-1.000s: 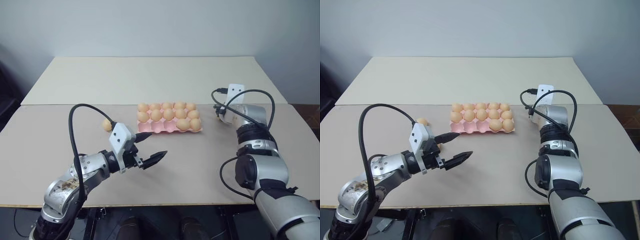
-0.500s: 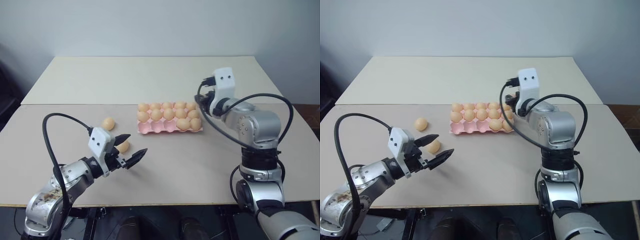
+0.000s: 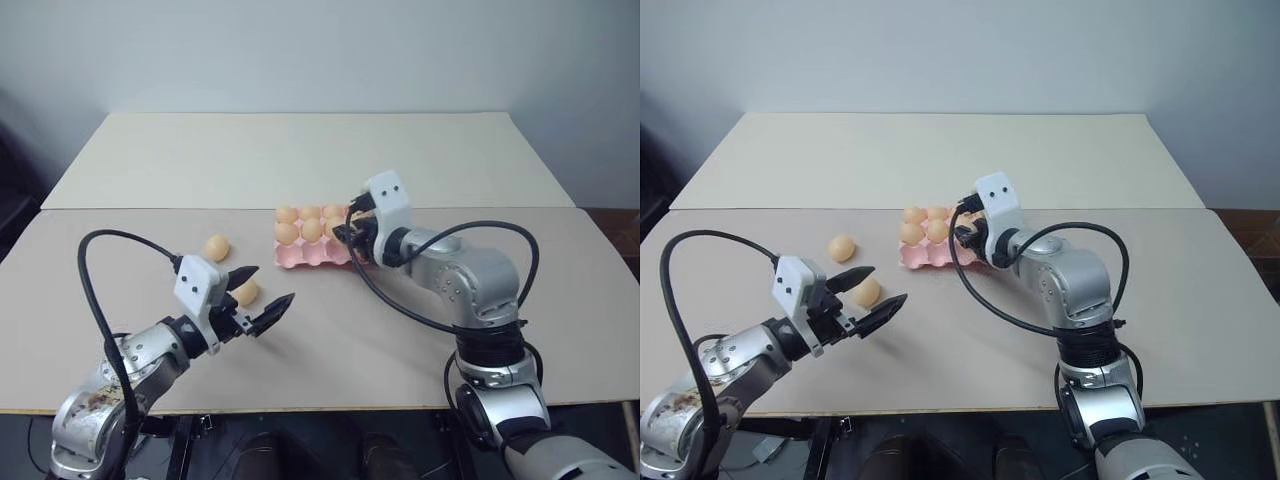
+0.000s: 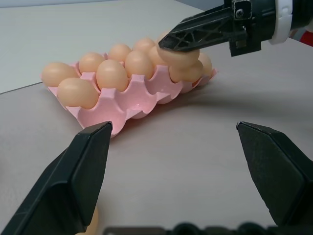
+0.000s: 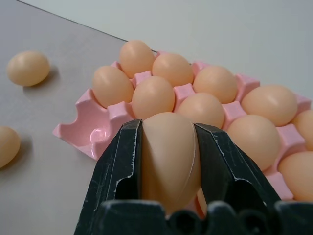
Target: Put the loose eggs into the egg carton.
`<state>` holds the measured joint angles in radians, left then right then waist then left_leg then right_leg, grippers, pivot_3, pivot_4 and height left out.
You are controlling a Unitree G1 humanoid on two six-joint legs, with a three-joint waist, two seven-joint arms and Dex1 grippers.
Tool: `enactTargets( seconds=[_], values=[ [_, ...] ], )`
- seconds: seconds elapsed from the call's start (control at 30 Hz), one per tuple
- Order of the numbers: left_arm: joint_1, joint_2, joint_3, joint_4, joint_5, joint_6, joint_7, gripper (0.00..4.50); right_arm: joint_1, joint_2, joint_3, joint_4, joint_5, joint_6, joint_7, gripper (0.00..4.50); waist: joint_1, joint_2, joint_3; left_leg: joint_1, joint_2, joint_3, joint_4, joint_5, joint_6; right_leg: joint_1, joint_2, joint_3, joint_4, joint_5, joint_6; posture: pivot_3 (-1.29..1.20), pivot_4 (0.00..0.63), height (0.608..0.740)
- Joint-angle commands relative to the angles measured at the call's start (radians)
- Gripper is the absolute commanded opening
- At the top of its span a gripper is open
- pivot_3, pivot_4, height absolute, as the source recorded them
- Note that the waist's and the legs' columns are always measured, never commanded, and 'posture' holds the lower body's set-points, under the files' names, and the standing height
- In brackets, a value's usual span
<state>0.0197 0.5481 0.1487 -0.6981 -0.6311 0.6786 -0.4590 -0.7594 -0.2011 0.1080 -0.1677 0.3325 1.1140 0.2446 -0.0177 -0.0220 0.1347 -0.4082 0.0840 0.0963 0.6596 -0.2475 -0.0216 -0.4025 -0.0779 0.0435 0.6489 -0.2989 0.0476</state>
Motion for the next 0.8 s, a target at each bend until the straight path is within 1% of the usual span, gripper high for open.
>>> enactTargets(
  seconds=[0.03, 0.4, 0.7, 0.77, 0.8],
  values=[
    [-0.001, -0.003, 0.009, -0.037, -0.009, -0.015, 0.006, 4.43, -0.02, 0.017, 0.013, 0.017, -0.015, -0.06, 0.015, 1.37, 0.001, 0.0, 0.0, 0.0, 0.0, 0.0, 0.0, 0.0, 0.0, 0.0, 0.0, 0.0, 0.0, 0.0, 0.0, 0.0, 0.15, 0.74],
    [0.012, -0.007, 0.013, -0.049, -0.008, -0.02, 0.019, 4.43, -0.041, 0.042, 0.025, 0.129, -0.06, -0.142, 0.029, 1.37, 0.0, 0.0, 0.0, 0.0, 0.0, 0.0, 0.0, 0.0, 0.0, 0.0, 0.0, 0.0, 0.0, 0.0, 0.0, 0.0, 0.15, 0.74],
    [0.017, -0.007, 0.016, -0.056, -0.008, -0.021, 0.024, 4.43, -0.042, 0.049, 0.019, 0.162, -0.082, -0.151, 0.041, 1.36, 0.0, 0.0, 0.0, 0.0, 0.0, 0.0, 0.0, 0.0, 0.0, 0.0, 0.0, 0.0, 0.0, 0.0, 0.0, 0.0, 0.15, 0.74],
    [0.017, -0.006, 0.018, -0.055, -0.008, -0.021, 0.024, 4.43, -0.042, 0.049, 0.015, 0.163, -0.086, -0.153, 0.039, 2.1, 0.0, 0.0, 0.0, 0.0, 0.0, 0.0, 0.0, 0.0, 0.0, 0.0, 0.0, 0.0, 0.0, 0.0, 0.0, 0.0, 0.15, 0.74],
    [0.018, -0.005, 0.019, -0.055, -0.008, -0.021, 0.024, 4.43, -0.041, 0.047, 0.014, 0.163, -0.088, -0.155, 0.039, 2.37, 0.0, 0.0, 0.0, 0.0, 0.0, 0.0, 0.0, 0.0, 0.0, 0.0, 0.0, 0.0, 0.0, 0.0, 0.0, 0.0, 0.15, 0.74]
  ],
)
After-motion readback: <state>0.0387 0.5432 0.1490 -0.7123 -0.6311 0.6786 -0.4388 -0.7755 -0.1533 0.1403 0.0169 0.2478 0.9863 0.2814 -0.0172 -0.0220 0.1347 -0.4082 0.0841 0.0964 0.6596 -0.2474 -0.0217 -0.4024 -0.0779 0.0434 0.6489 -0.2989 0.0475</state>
